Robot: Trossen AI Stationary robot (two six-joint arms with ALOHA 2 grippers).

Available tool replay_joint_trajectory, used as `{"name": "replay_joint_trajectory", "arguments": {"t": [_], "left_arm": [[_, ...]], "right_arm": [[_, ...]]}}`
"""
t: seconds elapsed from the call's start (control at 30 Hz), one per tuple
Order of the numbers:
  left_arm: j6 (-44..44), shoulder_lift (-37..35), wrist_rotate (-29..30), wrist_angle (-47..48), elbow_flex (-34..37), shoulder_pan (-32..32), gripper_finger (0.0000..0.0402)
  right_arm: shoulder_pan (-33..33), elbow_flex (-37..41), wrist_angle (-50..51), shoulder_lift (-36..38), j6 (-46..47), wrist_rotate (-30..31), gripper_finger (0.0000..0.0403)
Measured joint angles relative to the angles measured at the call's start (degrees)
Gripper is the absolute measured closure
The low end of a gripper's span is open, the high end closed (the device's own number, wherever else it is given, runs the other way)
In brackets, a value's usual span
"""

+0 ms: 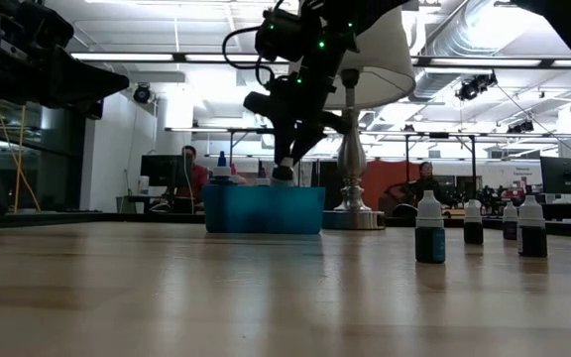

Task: Pick & Place food coloring
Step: Put the big black food coloring bottle into the blue bin

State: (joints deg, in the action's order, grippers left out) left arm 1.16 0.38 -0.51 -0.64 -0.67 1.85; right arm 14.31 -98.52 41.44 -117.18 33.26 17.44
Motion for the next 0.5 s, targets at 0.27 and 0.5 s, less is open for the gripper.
{"name": "replay_joint_trajectory", "arguments": {"t": [0.27,0.5], "left_arm": [[0.0,0.0,0.0,0.0,0.0,0.0,0.0401],[0.0,0.0,0.0,0.0,0.0,0.0,0.0401]], "right_arm": [[1.0,0.0,1.2,-1.3,0.0,-1.5,0.0288],[1.6,0.0,4.7,-1.4,0.6,-1.3,0.0288]]}}
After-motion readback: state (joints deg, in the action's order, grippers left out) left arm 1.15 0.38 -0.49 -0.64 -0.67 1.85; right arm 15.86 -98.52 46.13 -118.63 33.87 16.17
